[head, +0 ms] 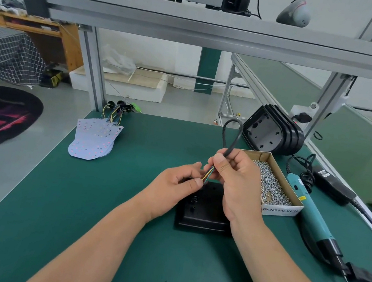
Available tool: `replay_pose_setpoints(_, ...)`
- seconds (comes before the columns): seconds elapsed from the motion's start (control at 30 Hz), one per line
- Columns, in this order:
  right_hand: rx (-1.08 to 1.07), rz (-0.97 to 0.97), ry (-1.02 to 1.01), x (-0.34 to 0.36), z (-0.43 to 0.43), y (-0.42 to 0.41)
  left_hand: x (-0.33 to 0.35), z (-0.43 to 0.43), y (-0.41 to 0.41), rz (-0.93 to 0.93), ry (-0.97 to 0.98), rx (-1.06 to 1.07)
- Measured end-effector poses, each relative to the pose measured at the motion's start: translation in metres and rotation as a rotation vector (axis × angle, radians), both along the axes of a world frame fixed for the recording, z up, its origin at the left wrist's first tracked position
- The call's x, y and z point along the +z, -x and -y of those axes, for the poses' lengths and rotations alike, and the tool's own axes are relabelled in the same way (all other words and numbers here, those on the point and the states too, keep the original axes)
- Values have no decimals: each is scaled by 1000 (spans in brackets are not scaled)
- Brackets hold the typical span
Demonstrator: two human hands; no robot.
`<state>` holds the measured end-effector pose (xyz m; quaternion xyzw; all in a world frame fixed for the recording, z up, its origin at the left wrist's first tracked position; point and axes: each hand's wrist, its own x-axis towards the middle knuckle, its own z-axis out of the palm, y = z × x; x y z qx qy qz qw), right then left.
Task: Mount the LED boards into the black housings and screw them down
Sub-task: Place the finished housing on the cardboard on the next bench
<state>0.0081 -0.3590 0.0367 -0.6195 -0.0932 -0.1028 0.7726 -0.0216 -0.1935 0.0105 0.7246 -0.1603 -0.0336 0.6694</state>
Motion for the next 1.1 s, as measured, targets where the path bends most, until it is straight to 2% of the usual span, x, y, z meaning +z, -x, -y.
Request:
replay_pose_setpoints(0.23, -20, 2, -55, -6, 0, -1, -9, -4, -9, -21, -99, -25)
replay_pose_setpoints(0.73, -29, -55, -71, 2, 5, 0, -7, -2, -4, -37, -74, 19)
replay_pose_setpoints(0.9, -31, -126, -93, 4, 10, -1, 2, -2, 4, -32, -243, 68)
replay_pose_setpoints(1.0, -42, -141, -146, 7, 18, -4, 5, -2, 6, -25, -452, -44)
replay_pose_setpoints(1.1, -31, -172, -220, 8, 22, -8, 7, -2, 4, -45, -466, -112)
